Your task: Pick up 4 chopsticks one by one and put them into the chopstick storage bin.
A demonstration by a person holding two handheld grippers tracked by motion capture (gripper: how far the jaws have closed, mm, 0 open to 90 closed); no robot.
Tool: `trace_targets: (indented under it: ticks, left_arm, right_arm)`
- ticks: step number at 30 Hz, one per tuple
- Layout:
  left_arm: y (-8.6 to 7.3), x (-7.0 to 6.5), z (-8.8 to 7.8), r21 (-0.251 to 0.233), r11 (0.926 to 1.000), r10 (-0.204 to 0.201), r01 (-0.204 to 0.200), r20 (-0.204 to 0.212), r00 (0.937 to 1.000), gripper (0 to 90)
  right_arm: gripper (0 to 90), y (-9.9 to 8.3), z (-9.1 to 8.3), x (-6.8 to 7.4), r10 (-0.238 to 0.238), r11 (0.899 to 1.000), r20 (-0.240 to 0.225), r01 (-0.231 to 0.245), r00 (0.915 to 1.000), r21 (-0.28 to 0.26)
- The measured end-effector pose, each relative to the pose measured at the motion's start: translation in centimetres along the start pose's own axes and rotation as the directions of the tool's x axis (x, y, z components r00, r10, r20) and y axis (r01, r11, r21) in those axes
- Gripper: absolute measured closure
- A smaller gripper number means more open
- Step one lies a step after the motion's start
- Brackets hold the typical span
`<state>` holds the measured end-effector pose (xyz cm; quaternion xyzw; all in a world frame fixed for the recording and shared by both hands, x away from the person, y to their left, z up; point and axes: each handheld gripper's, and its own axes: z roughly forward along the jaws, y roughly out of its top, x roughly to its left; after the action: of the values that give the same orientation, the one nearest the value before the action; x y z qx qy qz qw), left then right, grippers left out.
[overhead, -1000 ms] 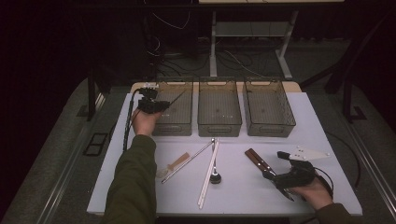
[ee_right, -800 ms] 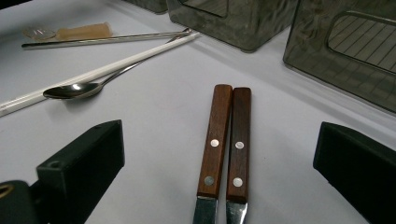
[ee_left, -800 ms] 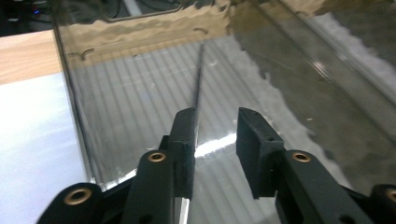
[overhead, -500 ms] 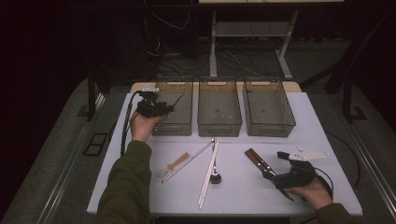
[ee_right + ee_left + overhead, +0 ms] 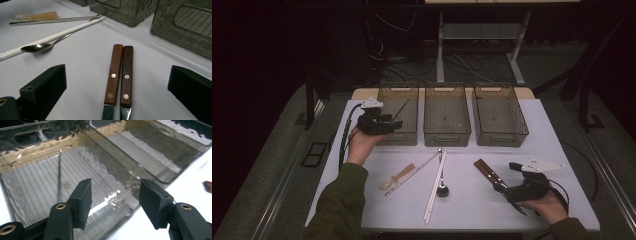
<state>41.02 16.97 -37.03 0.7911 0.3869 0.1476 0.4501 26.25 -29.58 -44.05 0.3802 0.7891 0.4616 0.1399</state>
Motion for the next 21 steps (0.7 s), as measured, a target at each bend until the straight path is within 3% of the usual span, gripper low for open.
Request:
trace_targets:
  ticks: [10,21]
  left_arm:
    - [-1.6,-3.0,-0.8,-0.013,0.9990,0.044,-0.043,0.055,0.9975,38.8]
    - [-3.6,-5.0,-1.6,-0.017,0.9969,0.078,-0.077,0.054,0.9955,35.8]
  right_arm:
    - [2.1,0.0,0.0,0.0,-0.001,1.000,0.002,0.001,1.0000,-0.001]
    - [2.1,0.0,-0.1,0.0,-0.005,1.000,0.002,0.005,1.0000,-0.007]
